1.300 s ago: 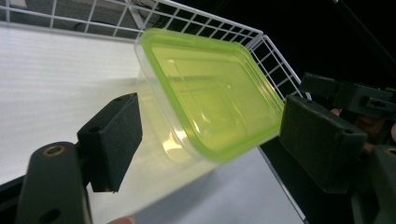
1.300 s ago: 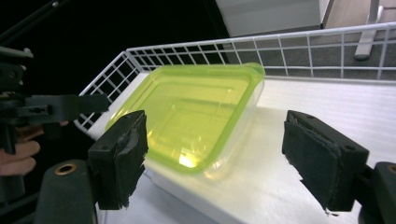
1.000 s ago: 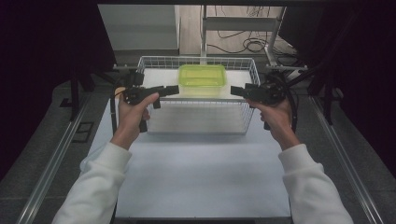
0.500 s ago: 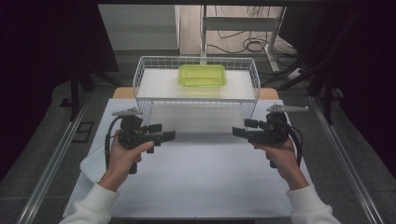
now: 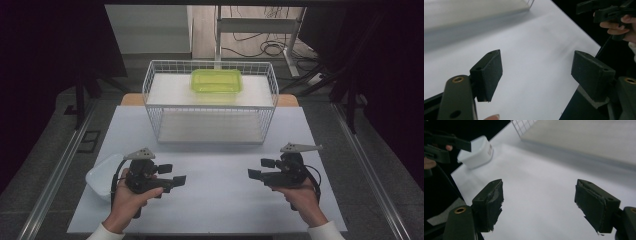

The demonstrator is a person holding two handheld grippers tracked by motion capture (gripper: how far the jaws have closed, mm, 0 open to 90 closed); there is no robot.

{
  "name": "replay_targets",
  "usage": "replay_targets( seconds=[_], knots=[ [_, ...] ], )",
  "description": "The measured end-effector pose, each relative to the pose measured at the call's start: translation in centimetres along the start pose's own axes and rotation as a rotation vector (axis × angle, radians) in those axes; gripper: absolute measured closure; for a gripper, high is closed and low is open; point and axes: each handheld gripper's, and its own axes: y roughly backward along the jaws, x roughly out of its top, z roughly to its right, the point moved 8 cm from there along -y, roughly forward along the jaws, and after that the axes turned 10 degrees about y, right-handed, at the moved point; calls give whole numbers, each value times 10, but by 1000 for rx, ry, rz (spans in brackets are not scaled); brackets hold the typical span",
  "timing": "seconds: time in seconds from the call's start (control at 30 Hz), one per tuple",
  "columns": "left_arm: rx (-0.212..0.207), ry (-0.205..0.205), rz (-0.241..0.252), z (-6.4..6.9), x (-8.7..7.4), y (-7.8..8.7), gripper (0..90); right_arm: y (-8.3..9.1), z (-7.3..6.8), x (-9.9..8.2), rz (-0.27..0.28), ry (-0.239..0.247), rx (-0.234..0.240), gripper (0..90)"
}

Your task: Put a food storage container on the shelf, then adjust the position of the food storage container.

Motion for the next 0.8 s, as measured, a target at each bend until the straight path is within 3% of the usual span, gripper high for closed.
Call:
replay_targets(
  seconds=[0.1, 0.33, 0.53, 0.8],
  knots=[
    [11, 15, 4, -5, -4, 2, 252, -13, -3, -16, -49, 7, -7, 212],
    [37, 30, -13, -13, -10, -1, 249, -26, -4, -28, -91, 23, -13, 201],
    [56, 32, -29, -17, -13, -4, 242, -26, -2, -29, -85, 23, -15, 200],
    [70, 29, -12, -17, -8, 7, 240, -27, -1, -31, -95, 24, -20, 199]
  ],
)
